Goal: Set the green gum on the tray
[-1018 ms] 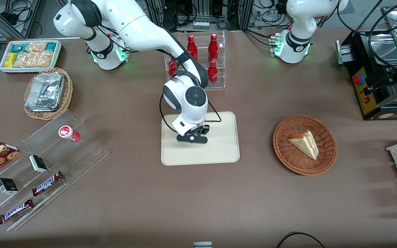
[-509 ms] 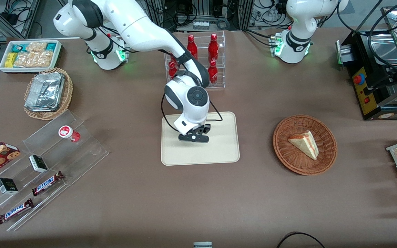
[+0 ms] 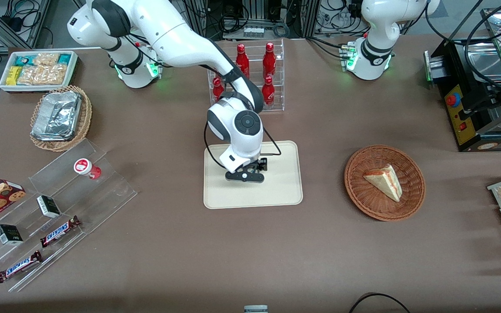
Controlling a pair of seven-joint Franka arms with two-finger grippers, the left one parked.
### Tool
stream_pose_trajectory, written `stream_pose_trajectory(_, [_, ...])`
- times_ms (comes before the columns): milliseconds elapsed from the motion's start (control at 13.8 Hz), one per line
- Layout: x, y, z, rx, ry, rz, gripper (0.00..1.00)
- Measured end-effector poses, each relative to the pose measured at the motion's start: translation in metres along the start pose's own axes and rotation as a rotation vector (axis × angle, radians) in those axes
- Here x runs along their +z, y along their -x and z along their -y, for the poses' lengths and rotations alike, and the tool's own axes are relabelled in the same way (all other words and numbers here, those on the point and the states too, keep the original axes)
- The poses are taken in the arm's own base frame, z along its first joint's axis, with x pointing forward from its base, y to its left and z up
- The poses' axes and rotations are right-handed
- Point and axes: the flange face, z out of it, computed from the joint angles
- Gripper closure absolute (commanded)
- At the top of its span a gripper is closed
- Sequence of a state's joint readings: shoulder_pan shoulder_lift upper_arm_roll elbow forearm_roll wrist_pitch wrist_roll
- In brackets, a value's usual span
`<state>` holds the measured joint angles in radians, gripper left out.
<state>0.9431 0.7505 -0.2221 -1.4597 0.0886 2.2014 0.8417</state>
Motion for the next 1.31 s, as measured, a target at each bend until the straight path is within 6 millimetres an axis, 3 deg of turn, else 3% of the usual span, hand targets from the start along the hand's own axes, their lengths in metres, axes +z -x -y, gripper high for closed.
stream_pose_trajectory(145, [-0.021, -0.014, -0.005, 0.020, -0.027, -0.019, 0.00])
stream_pose_trajectory(291, [-0.056, -0.028, -0.020, 0.032, -0.036, -0.012, 0.00])
stream_pose_trajectory(582, [-0.160, -0.040, -0.066, 0.029, -0.068, 0.009, 0.00])
stream_pose_trajectory(1018, [-0.288, -0.052, -0.209, 0.048, -0.115, 0.062, 0.00])
stream_pose_trajectory(1309, [-0.339, -0.067, -0.328, 0.049, -0.122, 0.104, 0.00])
